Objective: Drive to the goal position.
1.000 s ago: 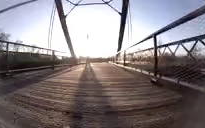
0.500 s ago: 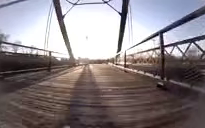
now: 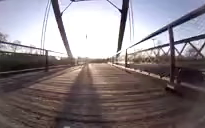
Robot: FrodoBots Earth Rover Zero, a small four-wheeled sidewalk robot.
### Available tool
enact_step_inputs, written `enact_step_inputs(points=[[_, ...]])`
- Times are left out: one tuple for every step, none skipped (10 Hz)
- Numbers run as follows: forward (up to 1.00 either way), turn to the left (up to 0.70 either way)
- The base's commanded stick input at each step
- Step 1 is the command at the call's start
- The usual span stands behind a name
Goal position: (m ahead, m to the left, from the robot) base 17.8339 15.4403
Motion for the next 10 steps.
enact_step_inputs(points=[[0.70, 0.08], [0.70, 0.08], [0.70, 0.08], [0.70, 0.08], [0.70, 0.08], [0.70, 0.08], [0.70, 0.08], [0.70, 0.08], [0.70, 0.08], [0.70, 0.08]])
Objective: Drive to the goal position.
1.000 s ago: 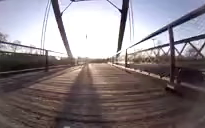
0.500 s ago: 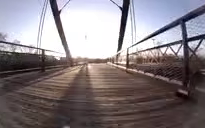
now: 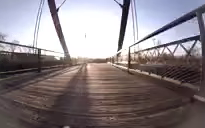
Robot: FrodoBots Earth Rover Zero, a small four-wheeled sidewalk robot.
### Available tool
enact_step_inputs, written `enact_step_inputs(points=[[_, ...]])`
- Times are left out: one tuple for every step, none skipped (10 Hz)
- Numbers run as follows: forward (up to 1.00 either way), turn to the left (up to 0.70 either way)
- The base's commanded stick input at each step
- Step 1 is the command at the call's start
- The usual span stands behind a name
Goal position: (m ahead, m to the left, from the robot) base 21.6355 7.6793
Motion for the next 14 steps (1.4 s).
enact_step_inputs(points=[[0.70, 0.08], [0.70, 0.08], [0.70, 0.08], [0.70, 0.08], [0.70, 0.08], [0.70, 0.08], [0.70, 0.08], [0.70, 0.08], [0.70, 0.08], [0.70, 0.08], [0.70, 0.09], [0.70, 0.09], [0.70, 0.10], [0.70, 0.14]])
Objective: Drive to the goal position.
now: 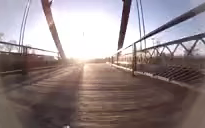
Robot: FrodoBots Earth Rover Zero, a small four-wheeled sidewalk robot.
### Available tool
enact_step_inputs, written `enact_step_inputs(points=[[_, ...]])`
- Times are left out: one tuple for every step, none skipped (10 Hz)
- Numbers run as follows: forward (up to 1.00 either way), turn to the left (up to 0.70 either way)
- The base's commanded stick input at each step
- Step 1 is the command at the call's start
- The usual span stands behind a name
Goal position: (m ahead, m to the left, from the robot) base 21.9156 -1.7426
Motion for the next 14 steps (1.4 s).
enact_step_inputs(points=[[0.70, 0.14], [0.70, 0.14], [0.70, 0.14], [0.70, 0.14], [0.70, 0.14], [0.70, 0.14], [0.70, 0.14], [0.70, 0.14], [0.70, 0.14], [0.70, 0.14], [0.70, 0.14], [0.70, 0.14], [0.70, 0.14], [0.70, 0.14]])
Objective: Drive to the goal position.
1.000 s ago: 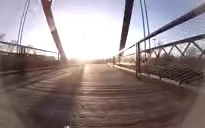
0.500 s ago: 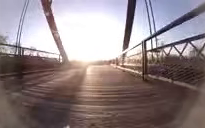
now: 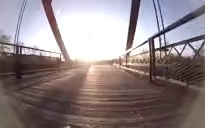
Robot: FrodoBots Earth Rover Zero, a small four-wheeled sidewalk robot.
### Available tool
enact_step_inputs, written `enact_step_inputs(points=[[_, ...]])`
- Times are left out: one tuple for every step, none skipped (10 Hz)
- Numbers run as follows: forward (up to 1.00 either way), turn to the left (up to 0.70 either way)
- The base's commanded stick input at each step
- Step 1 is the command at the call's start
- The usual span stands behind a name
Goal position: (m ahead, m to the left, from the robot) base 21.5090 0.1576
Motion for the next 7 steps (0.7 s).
enact_step_inputs(points=[[0.70, 0.14], [0.70, 0.05], [0.70, 0.00], [0.70, 0.00], [0.70, 0.00], [0.70, 0.00], [0.70, 0.00]])
